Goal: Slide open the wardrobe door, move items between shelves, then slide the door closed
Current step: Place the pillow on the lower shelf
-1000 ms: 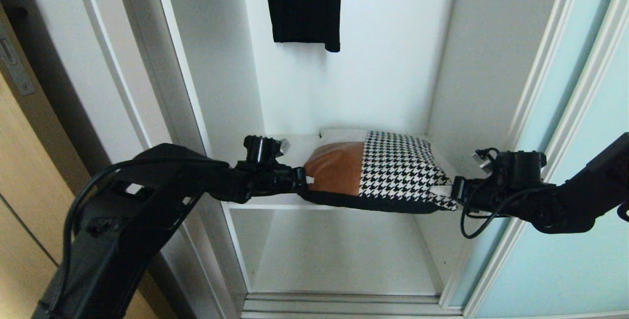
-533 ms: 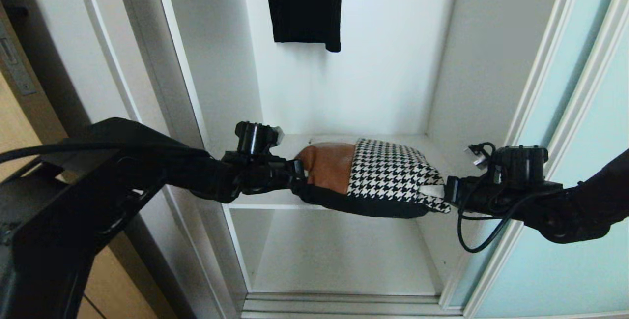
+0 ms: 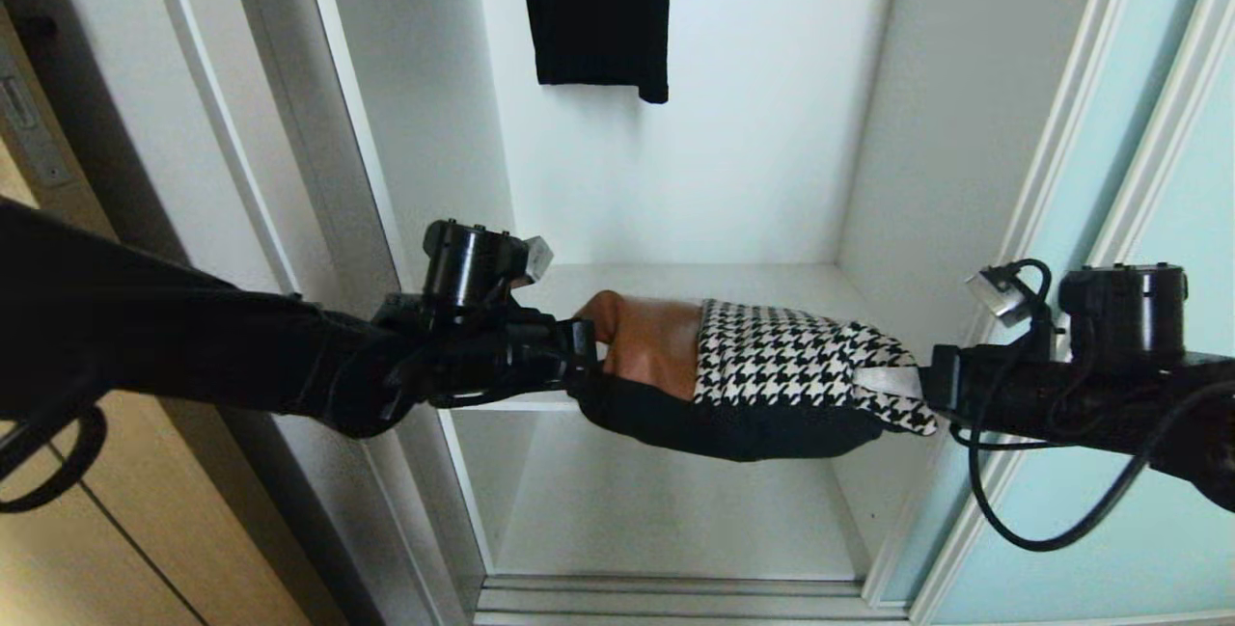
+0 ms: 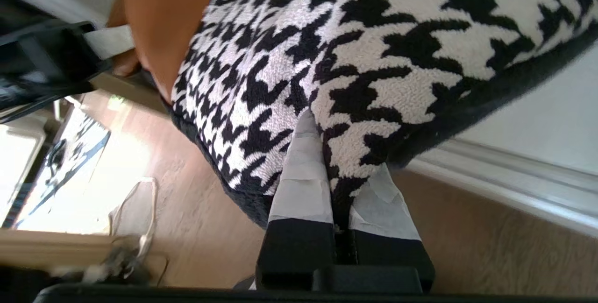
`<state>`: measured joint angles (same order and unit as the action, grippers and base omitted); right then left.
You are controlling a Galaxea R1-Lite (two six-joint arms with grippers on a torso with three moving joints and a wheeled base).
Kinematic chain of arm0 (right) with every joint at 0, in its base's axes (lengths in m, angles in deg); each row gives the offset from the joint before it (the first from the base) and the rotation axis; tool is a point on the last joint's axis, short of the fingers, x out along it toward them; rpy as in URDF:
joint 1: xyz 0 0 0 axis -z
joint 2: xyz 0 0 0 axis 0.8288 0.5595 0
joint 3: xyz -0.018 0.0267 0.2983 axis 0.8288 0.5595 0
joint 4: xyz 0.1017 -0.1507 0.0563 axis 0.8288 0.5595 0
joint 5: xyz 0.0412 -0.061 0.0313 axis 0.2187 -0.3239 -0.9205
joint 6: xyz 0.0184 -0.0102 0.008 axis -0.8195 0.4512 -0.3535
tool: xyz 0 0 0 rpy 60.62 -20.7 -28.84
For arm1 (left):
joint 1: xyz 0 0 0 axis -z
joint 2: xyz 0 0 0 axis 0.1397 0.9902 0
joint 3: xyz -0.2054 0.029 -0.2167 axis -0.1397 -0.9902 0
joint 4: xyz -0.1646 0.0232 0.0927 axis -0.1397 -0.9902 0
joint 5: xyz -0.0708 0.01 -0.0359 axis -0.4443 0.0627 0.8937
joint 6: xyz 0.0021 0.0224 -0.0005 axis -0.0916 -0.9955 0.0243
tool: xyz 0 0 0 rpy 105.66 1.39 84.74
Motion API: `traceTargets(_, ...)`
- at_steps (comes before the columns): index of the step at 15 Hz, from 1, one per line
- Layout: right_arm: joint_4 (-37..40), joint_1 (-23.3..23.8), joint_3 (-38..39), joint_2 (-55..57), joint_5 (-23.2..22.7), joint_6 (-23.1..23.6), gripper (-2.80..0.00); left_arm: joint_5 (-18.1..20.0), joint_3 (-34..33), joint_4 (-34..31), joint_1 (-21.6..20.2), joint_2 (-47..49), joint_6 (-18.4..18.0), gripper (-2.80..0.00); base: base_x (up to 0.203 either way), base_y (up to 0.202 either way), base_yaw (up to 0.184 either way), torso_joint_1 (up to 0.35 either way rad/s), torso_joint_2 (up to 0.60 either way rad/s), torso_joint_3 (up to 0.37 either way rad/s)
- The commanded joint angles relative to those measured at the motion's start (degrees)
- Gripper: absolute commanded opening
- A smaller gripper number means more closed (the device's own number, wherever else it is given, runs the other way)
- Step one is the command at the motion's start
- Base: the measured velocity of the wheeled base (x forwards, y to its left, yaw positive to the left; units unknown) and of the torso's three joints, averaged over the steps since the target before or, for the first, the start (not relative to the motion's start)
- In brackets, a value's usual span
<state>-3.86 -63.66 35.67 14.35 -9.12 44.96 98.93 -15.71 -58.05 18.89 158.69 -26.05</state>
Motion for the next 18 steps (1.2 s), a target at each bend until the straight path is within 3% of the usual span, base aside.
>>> traceTargets(1,3.5,-1.0,2.7,-9.4,0.0,-0.3,-2.80,-1.2,-4.7,0.2,1.4,-5.5,0.1,-2.80,0.000,0.000,0.000,0.000,0.00,0.000)
traceTargets(5,10.4,-3.6,5.7,-18.3,0.0,-0.4,-2.80,-3.4,-14.2,5.8,3.7,-11.8,0.1,-2.80,0.000,0.000,0.000,0.000,0.00,0.000)
traceTargets(8,12.1,-4.5,7.2,-20.9,-0.1,-1.0,-2.80,-3.8,-15.1,6.7,4.1,-13.1,0.1,-2.80,-0.016,0.000,0.000,0.003,0.00,0.000)
traceTargets(18,9.9,-4.2,13.3,-21.3,-2.0,-2.2,-2.80,-6.0,-16.0,6.8,6.2,-12.9,-0.5,-2.80,-0.189,0.000,-0.001,0.001,0.00,0.003)
